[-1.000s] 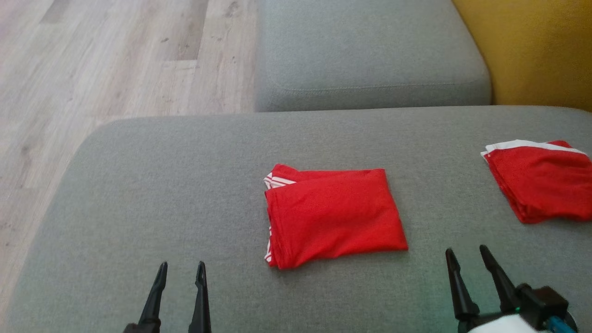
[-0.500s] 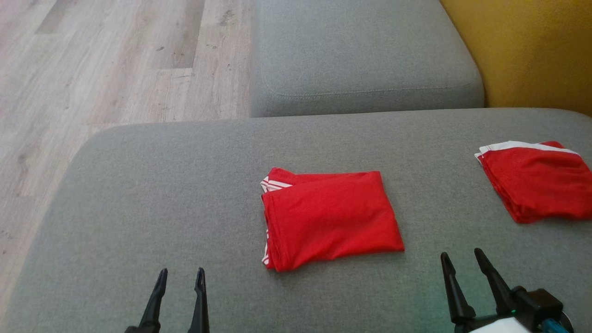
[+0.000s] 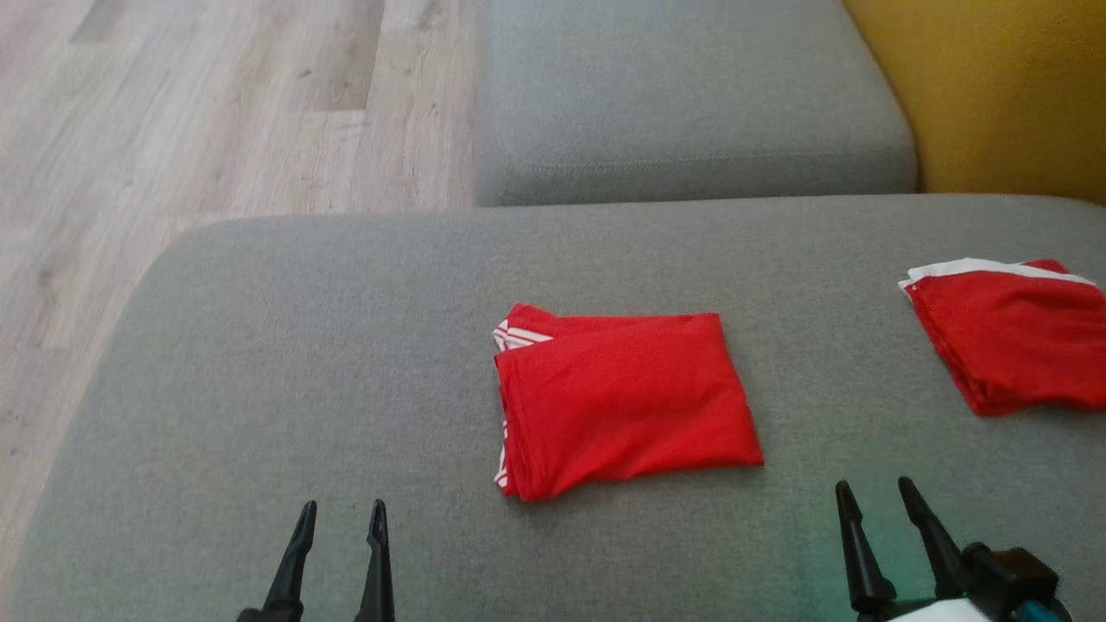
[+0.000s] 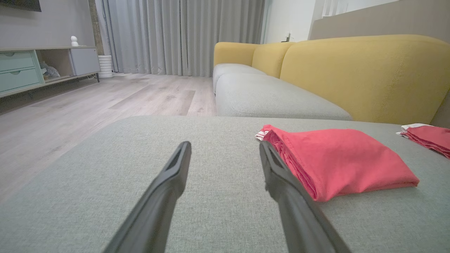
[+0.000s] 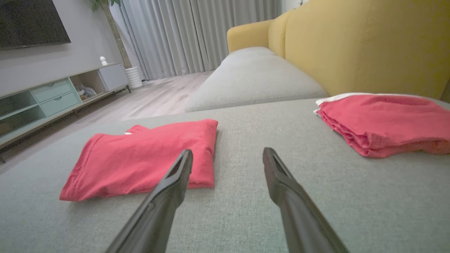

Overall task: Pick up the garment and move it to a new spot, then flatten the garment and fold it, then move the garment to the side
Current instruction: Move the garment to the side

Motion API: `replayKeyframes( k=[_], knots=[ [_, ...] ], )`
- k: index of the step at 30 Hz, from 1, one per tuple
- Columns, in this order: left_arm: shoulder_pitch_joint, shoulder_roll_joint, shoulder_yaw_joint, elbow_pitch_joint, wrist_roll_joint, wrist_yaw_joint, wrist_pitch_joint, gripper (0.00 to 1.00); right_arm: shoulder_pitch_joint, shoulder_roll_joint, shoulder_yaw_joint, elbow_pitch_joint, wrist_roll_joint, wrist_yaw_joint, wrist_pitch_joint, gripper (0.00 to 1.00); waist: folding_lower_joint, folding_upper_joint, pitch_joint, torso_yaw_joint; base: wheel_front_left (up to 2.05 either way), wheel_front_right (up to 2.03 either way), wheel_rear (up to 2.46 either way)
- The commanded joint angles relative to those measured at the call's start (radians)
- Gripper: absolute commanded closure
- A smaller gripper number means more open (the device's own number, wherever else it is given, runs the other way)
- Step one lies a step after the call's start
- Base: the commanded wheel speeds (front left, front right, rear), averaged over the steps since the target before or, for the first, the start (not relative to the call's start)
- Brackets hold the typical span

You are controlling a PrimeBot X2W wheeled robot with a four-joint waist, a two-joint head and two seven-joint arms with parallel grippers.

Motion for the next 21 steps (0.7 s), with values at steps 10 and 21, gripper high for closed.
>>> replayKeyframes(
  k=[10, 21],
  knots=[
    [-0.093, -0.007, -0.053, -0.072, 0.009, 0.005, -0.005, 0.00, -0.323, -0.029, 0.078, 0.304, 0.101, 0.007, 0.041, 0.00, 0.0000, 0.0000, 0.116, 0.104, 0.00, 0.00, 0.00],
    [-0.161, -0.007, -0.119, -0.133, 0.003, 0.036, -0.005, 0.00, -0.594, -0.042, 0.061, 0.625, 0.168, 0.007, 0.122, 0.00, 0.0000, 0.0000, 0.209, 0.231, 0.00, 0.00, 0.00]
  ],
)
